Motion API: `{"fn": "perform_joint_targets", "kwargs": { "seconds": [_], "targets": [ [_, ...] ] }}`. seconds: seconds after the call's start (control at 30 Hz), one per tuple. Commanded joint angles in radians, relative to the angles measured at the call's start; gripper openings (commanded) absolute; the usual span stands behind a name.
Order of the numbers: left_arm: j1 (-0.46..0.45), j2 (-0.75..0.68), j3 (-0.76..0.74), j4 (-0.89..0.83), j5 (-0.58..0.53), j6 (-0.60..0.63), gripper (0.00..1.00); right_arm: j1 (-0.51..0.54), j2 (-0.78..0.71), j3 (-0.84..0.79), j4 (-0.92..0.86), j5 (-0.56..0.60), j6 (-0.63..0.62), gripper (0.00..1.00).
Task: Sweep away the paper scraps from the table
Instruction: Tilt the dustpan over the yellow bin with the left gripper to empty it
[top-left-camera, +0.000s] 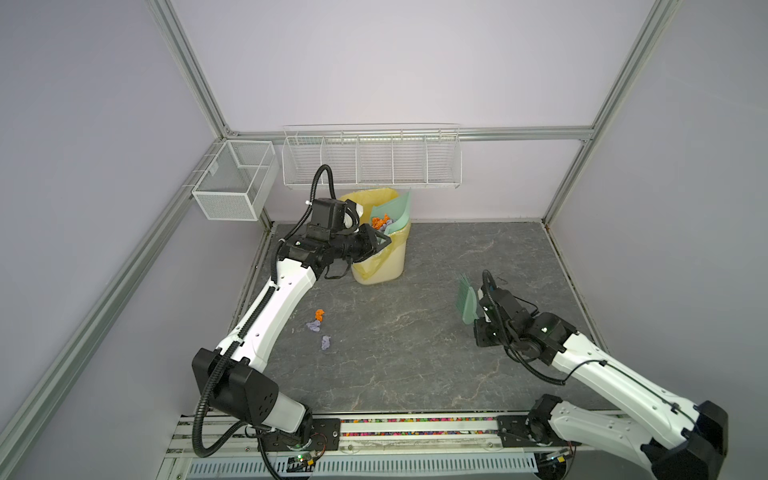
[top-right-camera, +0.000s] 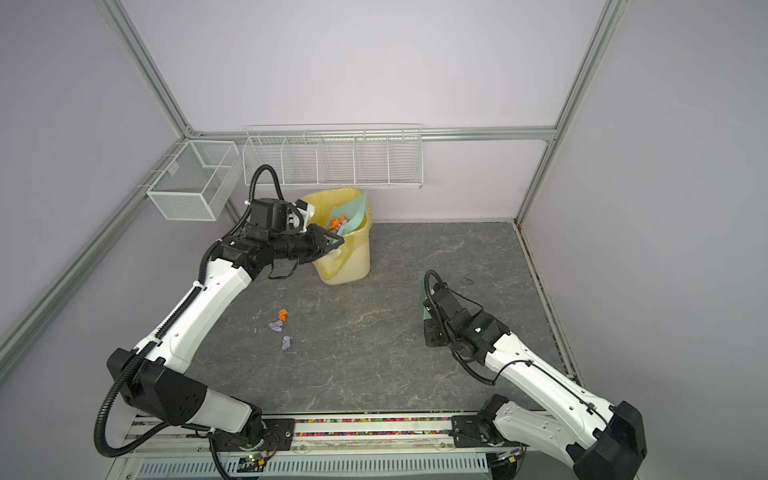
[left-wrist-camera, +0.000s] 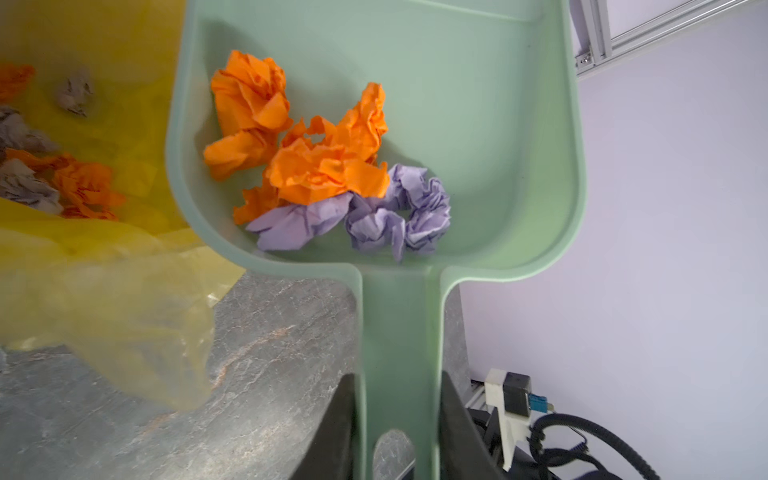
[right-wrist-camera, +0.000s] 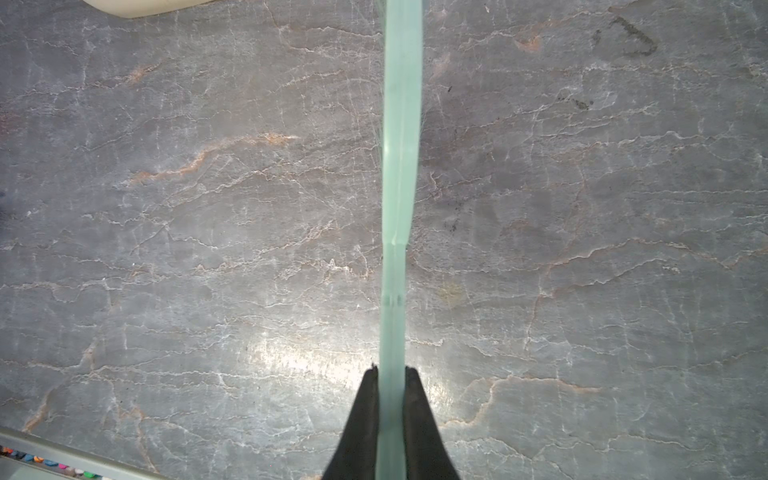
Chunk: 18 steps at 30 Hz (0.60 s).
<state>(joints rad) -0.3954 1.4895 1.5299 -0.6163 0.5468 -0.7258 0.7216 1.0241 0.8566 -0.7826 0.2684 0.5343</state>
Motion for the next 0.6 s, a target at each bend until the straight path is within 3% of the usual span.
{"fn": "perform_joint_targets", "kwargs": {
  "seconds": [0.0, 0.33, 0.47, 0.57],
  "targets": [
    [0.029, -0.033, -0.056, 0.152, 0.119, -0.109, 0.00, -0.005, -0.004, -0.007, 0.023, -0.004, -0.002, 0.07],
    [0.104, -0.044, -0.115, 0.290, 0.210, -0.223, 0.00, -0.004, 0.017, 0.011, 0.029, -0.017, -0.009, 0.07],
    [0.124, -0.050, -0.164, 0.430, 0.267, -0.344, 0.00, -0.005, 0.019, 0.015, 0.032, -0.018, -0.010, 0.07],
    [0.131, -0.051, -0.225, 0.639, 0.328, -0.516, 0.00, -0.004, 0.016, 0.015, 0.027, -0.010, -0.008, 0.07]
  ]
}}
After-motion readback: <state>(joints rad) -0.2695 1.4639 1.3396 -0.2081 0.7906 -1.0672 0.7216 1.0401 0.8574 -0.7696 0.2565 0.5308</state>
